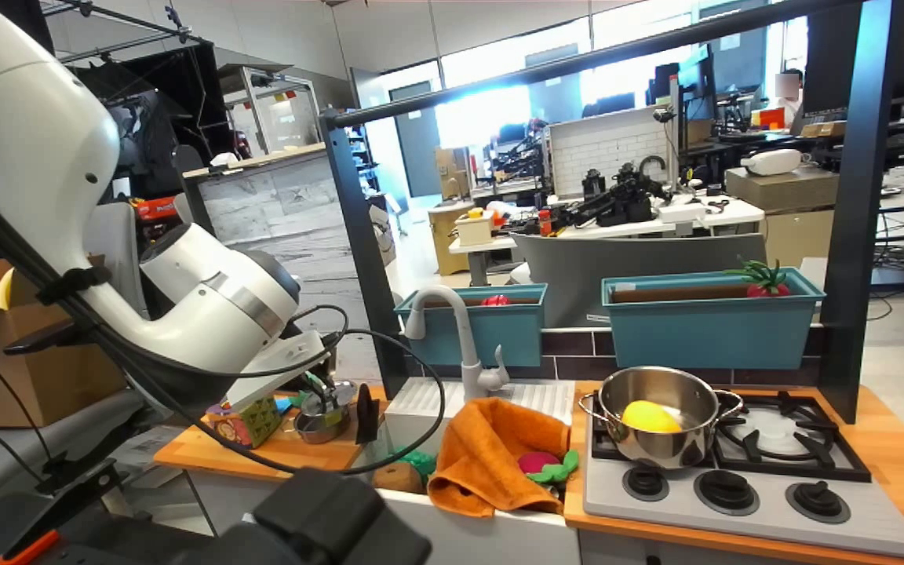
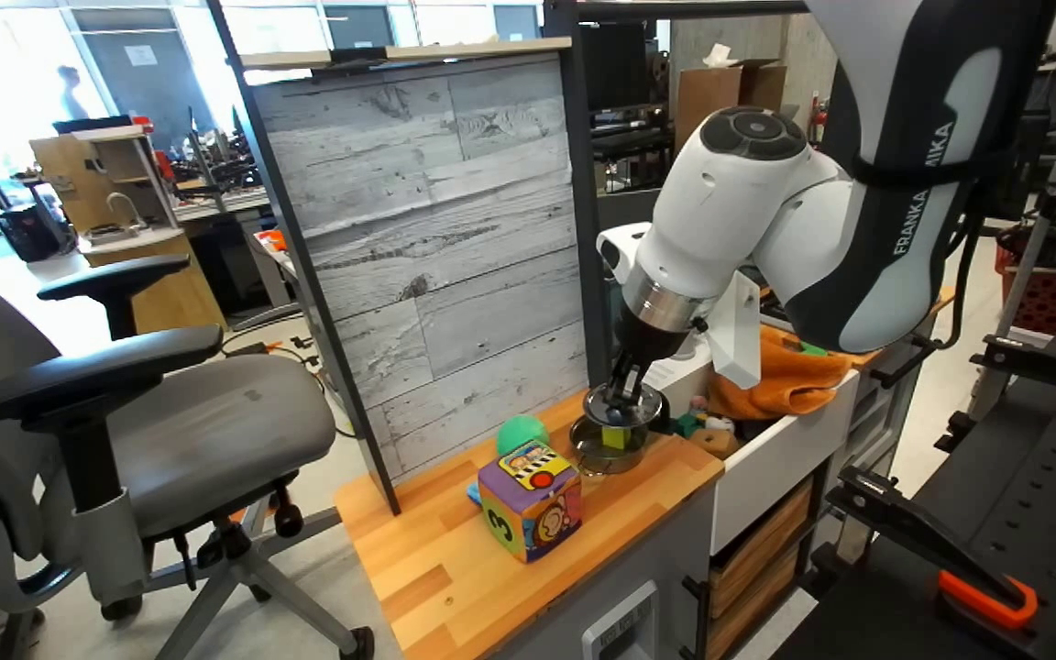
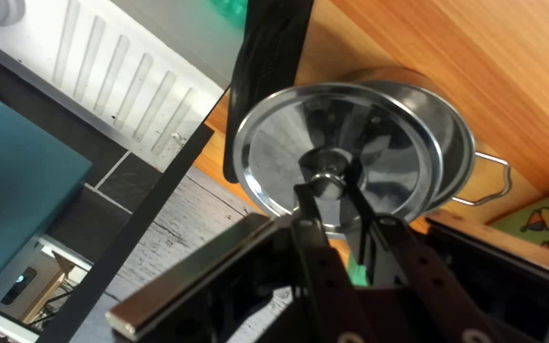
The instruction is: Remove the silver lid from the silver pot.
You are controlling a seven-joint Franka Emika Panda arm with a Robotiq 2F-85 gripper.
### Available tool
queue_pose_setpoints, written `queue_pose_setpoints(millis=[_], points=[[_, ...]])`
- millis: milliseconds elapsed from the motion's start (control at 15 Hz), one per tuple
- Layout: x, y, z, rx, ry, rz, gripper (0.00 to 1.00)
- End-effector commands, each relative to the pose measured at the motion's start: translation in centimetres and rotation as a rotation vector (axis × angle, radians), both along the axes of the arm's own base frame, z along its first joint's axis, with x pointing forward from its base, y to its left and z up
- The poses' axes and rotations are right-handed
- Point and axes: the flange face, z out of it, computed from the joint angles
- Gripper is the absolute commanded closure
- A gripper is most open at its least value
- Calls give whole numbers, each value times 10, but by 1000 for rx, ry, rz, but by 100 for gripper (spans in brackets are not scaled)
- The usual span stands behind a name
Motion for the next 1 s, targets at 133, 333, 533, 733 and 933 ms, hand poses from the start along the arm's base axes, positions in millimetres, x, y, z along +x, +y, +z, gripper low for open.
queue_pose_setpoints(millis=[133, 333, 533, 733, 933], points=[[-38, 11, 19, 6, -39, 50, 95], [-54, 28, 20, -16, -56, 74, 95], [-68, 43, 32, -18, -101, 87, 95], [-81, 54, 44, -43, -149, 86, 95], [-92, 64, 45, -43, -176, 95, 95]])
